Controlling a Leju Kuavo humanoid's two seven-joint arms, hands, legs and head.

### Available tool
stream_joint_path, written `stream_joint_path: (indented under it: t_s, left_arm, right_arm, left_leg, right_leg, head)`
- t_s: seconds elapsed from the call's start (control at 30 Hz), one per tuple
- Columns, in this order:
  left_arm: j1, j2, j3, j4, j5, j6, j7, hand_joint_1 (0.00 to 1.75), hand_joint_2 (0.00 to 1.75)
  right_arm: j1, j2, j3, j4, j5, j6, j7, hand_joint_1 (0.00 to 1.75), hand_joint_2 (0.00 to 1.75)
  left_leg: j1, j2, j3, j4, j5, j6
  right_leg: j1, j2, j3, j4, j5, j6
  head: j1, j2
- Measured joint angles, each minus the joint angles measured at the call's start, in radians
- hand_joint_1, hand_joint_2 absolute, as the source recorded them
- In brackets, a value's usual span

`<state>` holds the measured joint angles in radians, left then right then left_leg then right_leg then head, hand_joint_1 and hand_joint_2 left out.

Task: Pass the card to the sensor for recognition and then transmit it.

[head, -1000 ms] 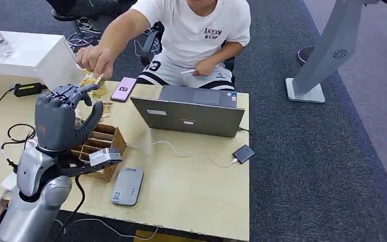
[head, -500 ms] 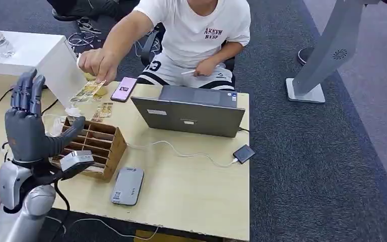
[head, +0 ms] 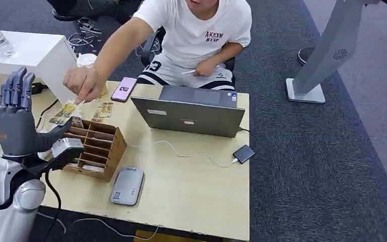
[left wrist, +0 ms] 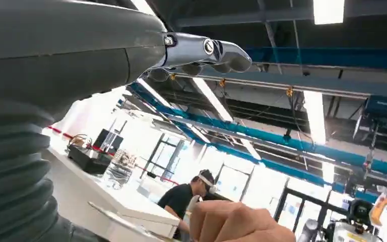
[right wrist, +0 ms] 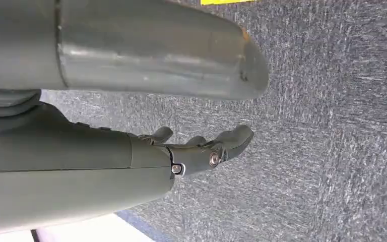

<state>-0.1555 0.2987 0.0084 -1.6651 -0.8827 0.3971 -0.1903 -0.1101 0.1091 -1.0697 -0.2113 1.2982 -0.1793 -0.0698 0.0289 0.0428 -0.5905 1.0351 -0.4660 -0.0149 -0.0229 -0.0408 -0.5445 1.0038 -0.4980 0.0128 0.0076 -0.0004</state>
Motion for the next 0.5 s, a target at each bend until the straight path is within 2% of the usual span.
stream_joint_path:
  t_s: [0.2, 0.5]
  left_arm:
    - [-0.007, 0.0, 0.0, 0.011, -0.009, -0.005, 0.004, 0.0, 1.75]
    - [-0.075, -0.011, -0.012, 0.063, -0.098, -0.063, 0.063, 0.0, 1.75]
  right_arm:
    - [0.0, -0.002, 0.002, 0.0, 0.0, 0.0, 0.0, 0.0, 0.0]
    - [0.0, -0.006, 0.019, 0.0, 0.015, 0.01, -0.005, 0.0, 0.0]
  left_leg:
    - [0.0, 0.0, 0.0, 0.0, 0.0, 0.0]
    - [0.0, 0.0, 0.0, 0.0, 0.001, 0.0]
  right_leg:
    - [0.0, 0.0, 0.0, 0.0, 0.0, 0.0]
    - [0.0, 0.0, -0.001, 0.0, 0.001, 0.0]
  head:
    - [0.0, 0.0]
    - [0.0, 0.0]
